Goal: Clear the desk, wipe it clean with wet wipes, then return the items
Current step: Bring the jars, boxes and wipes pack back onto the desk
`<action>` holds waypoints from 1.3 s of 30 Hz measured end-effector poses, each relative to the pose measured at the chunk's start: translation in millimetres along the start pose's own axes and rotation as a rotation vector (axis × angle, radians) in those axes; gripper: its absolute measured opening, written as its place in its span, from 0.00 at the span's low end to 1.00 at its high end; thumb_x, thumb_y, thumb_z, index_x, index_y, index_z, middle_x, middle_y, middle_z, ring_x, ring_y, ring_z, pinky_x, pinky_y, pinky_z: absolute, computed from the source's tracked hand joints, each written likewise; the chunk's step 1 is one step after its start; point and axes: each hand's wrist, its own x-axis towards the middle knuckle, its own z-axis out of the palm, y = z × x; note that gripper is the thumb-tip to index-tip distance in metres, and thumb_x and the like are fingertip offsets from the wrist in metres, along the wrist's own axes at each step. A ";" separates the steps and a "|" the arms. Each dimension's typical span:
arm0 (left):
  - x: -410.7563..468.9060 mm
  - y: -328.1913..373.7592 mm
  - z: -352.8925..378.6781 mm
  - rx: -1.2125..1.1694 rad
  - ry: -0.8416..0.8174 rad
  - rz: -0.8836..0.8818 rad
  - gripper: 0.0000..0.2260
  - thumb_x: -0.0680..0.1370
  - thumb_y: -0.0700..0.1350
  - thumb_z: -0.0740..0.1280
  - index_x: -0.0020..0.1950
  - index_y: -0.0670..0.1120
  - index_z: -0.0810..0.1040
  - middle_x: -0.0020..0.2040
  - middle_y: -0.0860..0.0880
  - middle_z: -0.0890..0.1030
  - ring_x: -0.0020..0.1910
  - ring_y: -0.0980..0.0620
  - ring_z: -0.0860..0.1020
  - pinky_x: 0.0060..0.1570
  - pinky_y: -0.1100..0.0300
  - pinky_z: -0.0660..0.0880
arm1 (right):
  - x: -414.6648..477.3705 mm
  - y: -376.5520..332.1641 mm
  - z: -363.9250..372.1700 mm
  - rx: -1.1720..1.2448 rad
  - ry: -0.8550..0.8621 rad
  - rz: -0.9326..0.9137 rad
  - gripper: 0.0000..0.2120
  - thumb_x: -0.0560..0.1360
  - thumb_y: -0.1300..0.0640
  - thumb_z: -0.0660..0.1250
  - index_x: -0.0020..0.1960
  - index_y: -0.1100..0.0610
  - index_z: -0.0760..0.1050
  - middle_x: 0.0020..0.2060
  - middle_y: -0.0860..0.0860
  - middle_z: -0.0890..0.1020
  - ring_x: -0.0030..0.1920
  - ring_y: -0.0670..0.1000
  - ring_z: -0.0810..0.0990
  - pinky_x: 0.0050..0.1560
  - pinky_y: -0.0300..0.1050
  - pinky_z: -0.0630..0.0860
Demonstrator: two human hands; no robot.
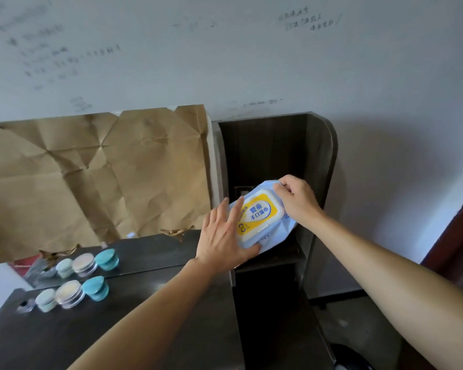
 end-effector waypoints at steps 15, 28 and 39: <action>-243.1 -182.7 -35.1 0.069 -0.220 -0.395 0.34 0.63 0.64 0.64 0.66 0.54 0.64 0.53 0.52 0.71 0.51 0.49 0.71 0.50 0.56 0.67 | -162.5 -91.3 260.1 -0.014 -0.502 0.007 0.10 0.77 0.55 0.61 0.38 0.56 0.71 0.32 0.47 0.75 0.36 0.49 0.74 0.33 0.41 0.67; -332.8 -349.8 -46.9 0.164 -0.347 -0.871 0.33 0.64 0.64 0.62 0.66 0.55 0.63 0.54 0.53 0.70 0.54 0.49 0.69 0.52 0.55 0.67 | -172.8 -121.2 465.2 -0.285 -0.915 -0.240 0.10 0.77 0.44 0.58 0.51 0.48 0.73 0.49 0.48 0.82 0.49 0.54 0.79 0.46 0.48 0.75; -341.9 -472.4 -24.3 0.158 -0.353 -1.122 0.30 0.65 0.64 0.64 0.64 0.53 0.65 0.53 0.50 0.71 0.55 0.47 0.70 0.51 0.53 0.67 | -170.4 -127.4 577.4 -0.480 -1.142 -0.293 0.14 0.79 0.44 0.58 0.61 0.49 0.69 0.58 0.48 0.77 0.55 0.52 0.77 0.51 0.47 0.74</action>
